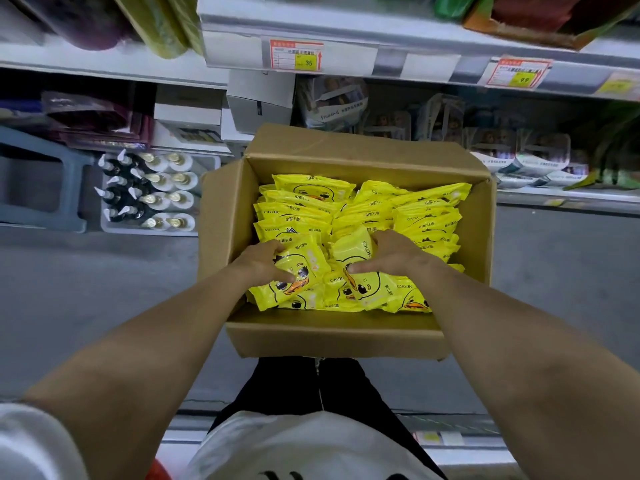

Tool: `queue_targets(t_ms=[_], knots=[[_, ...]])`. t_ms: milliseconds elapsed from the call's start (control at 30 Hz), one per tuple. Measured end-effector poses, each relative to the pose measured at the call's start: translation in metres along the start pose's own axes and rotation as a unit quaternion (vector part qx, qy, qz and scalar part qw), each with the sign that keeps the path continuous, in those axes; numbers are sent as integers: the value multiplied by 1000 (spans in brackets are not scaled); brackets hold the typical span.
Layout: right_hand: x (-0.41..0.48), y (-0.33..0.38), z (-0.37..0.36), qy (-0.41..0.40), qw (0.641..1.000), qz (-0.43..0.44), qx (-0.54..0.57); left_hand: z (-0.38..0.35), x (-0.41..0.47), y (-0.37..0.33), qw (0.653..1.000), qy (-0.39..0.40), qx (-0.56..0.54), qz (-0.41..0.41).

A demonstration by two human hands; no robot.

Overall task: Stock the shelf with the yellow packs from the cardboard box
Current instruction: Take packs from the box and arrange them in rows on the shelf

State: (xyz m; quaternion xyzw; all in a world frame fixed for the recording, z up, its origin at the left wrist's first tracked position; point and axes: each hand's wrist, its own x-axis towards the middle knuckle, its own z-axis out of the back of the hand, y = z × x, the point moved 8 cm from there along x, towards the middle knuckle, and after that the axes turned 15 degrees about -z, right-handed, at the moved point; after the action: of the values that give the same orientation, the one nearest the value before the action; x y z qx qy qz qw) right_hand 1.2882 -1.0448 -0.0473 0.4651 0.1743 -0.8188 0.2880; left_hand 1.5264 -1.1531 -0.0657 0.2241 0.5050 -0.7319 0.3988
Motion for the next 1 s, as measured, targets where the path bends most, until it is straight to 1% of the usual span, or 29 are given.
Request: queue_targets(t_ms=[67,133,200,267,333,433,533,633,700,767,900,933,1000], knots=[[-2,3,-6,-40,996,1,-82,-1,-1,0,999,7,35,-4],[-3,4,-9,-57,993,-6,-99,-2,-1,-1,999,11,44,-2],[-5,1,-8,-29,999,-23,-34,-3,-1,-1,999,14,40,12],[-6,-4,0,-5,997,-24,76,0,-3,-4,999,16,27,34],[-11,-8,15,7,983,-9,186,3,-5,-8,999,7,-3,46],[-26,-12,39,29,944,14,329,11,-14,-18,995,-25,-75,52],[-44,-12,58,43,916,26,398,23,-26,-34,976,-76,-201,43],[-65,-15,72,64,895,16,441,38,-41,-56,963,-122,-239,25],[-80,-17,79,84,889,17,449,49,-53,-70,957,-140,-256,13],[-94,-17,87,91,896,36,434,57,-64,-83,955,-145,-258,1],[-116,-21,103,93,920,64,376,71,-90,-119,955,-156,-249,-42],[-107,-26,106,88,927,70,357,76,-97,-129,955,-165,-239,-54],[-109,-33,122,52,946,81,310,89,-110,-147,956,-196,-201,-81]])
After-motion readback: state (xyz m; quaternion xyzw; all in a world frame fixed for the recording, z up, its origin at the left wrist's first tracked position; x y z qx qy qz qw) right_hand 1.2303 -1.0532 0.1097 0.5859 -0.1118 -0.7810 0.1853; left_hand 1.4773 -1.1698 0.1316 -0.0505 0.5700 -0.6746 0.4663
